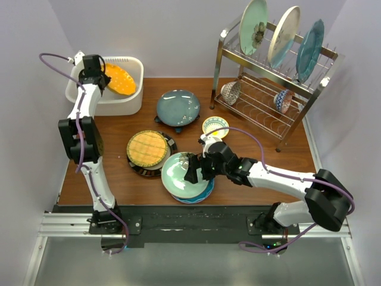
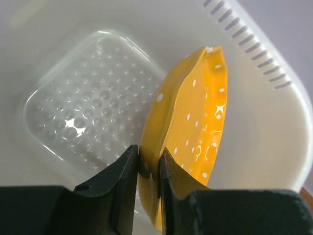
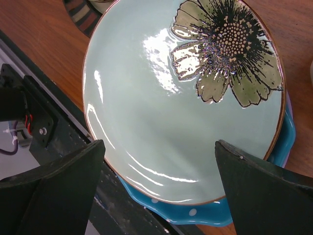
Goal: Place the plates into the plastic bin on the countertop
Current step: Place the plate in the plastic bin.
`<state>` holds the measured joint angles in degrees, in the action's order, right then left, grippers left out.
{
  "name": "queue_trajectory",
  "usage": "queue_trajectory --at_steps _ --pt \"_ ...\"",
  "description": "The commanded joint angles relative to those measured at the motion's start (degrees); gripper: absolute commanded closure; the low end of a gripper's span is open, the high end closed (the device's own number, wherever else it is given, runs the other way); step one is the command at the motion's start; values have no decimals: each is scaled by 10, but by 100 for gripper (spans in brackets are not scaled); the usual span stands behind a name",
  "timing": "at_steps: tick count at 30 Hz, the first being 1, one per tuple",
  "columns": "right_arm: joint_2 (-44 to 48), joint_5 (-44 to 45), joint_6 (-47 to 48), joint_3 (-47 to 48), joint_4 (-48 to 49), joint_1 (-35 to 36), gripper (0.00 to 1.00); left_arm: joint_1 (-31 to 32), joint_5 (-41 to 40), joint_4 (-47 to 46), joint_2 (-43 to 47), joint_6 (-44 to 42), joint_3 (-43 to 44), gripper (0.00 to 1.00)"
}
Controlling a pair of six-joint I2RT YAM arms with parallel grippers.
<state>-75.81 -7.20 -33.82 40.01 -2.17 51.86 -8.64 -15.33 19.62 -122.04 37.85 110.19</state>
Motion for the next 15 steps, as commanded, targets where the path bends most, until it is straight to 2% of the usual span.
queue_trajectory --at_steps 1,15 --pt "-5 -6 9 23 8 4 1 -1 -4 -48 0 -4 56 100" --pt "-6 -8 8 18 9 4 1 -1 1 -18 -27 -16 62 100"
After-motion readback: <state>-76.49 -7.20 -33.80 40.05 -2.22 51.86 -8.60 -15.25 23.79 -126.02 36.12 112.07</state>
